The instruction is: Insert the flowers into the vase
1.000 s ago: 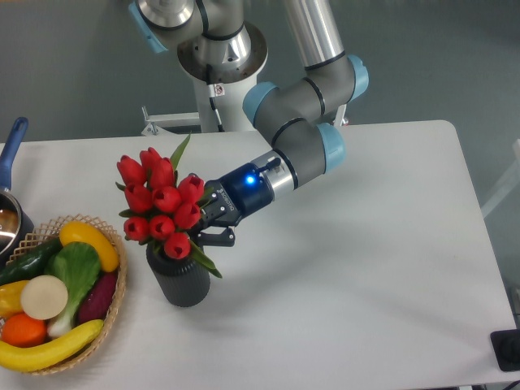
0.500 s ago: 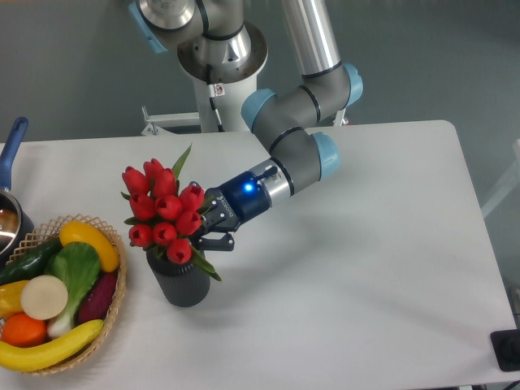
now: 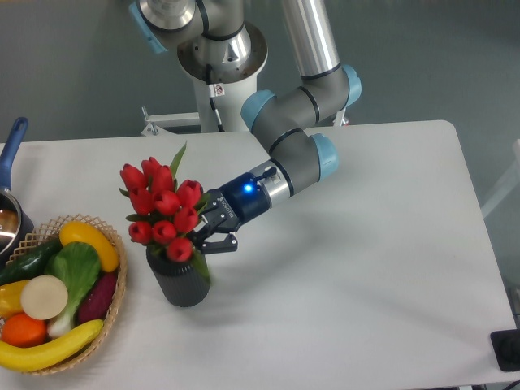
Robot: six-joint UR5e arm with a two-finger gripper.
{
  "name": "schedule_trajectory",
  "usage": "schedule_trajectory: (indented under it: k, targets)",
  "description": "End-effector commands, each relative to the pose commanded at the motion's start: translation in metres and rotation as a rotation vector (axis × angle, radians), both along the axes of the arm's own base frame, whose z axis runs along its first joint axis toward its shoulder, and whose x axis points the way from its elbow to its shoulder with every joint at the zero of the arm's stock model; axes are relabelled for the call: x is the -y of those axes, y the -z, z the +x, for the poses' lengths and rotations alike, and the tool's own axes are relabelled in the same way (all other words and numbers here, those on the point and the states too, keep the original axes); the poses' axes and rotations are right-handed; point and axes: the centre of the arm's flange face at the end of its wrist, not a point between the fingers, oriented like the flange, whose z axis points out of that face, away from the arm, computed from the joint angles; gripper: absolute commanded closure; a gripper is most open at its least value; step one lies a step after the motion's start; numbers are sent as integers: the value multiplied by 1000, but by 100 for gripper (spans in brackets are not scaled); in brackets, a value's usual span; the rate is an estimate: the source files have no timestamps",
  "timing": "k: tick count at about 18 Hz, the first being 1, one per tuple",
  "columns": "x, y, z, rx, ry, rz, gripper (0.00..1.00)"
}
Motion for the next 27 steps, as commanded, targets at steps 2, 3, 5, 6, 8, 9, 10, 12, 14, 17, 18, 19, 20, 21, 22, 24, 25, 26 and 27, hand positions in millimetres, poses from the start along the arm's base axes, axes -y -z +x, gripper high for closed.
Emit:
schedule_trajectory:
  k: [2, 3, 5, 6, 8, 9, 10, 12, 14, 17, 18, 19, 20, 21, 22, 24, 25, 26, 27]
  targets:
    - [1, 0, -1, 0, -1, -2, 13]
    - [1, 0, 0, 0, -1, -2, 10]
    - [2, -1, 0, -2, -3, 0, 0]
    - [3, -3, -1, -10, -6, -5, 0]
    - [11, -8, -7, -64, -21, -63, 0]
    - [13, -12, -8, -93, -25, -94, 0]
    - [18, -14, -13, -114, -36, -114, 0]
    - [22, -21, -14, -150, -45, -130, 0]
    - [28, -31, -15, -210, -57, -177, 0]
    - [39, -52, -18, -316, -83, -246, 0]
    - [45, -59, -23, -355, -100, -272, 0]
    - [52, -63, -30, -402, -118, -299, 0]
    - [58, -69, -41, -445, -142, -339, 0]
    - [65, -75, -54, -489, -168, -383, 0]
    - [70, -80, -62, -533, -187, -429, 0]
    - [90, -87, -80, -587, -241, -510, 0]
    - [101, -93, -88, -613, -270, -546, 0]
    - [113, -105, -93, -650, -303, -580, 0]
    - [124, -120, -101, -694, -340, -616, 0]
